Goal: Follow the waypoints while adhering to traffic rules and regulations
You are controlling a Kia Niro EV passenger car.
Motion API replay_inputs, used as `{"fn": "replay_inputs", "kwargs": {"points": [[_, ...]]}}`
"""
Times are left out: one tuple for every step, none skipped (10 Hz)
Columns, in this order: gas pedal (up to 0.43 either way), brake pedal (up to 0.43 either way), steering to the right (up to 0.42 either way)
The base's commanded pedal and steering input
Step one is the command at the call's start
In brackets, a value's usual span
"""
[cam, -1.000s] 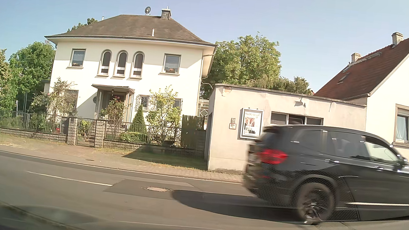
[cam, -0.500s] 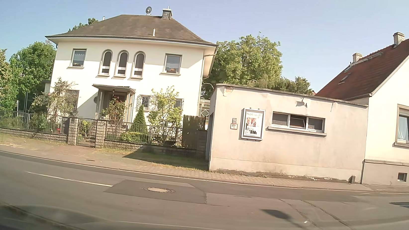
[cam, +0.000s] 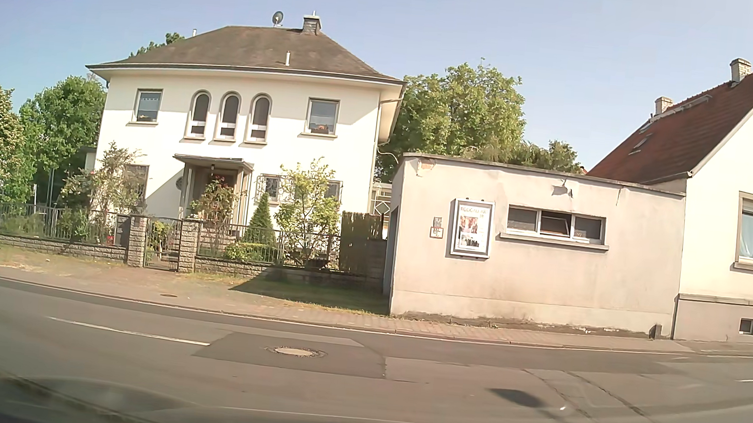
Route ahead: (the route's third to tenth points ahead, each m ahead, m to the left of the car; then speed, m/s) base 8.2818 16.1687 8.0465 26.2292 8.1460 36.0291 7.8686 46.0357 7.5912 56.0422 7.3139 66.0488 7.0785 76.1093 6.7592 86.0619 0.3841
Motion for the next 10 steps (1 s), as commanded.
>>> {"fn": "replay_inputs", "kwargs": {"points": [[0.0,0.116,-0.247],[0.0,0.128,-0.247],[0.0,0.134,-0.247],[0.0,0.14,-0.247],[0.0,0.146,-0.247],[0.0,0.152,-0.247],[0.0,0.159,-0.247],[0.0,0.159,-0.247],[0.0,0.165,-0.247],[0.0,0.165,-0.247]]}}
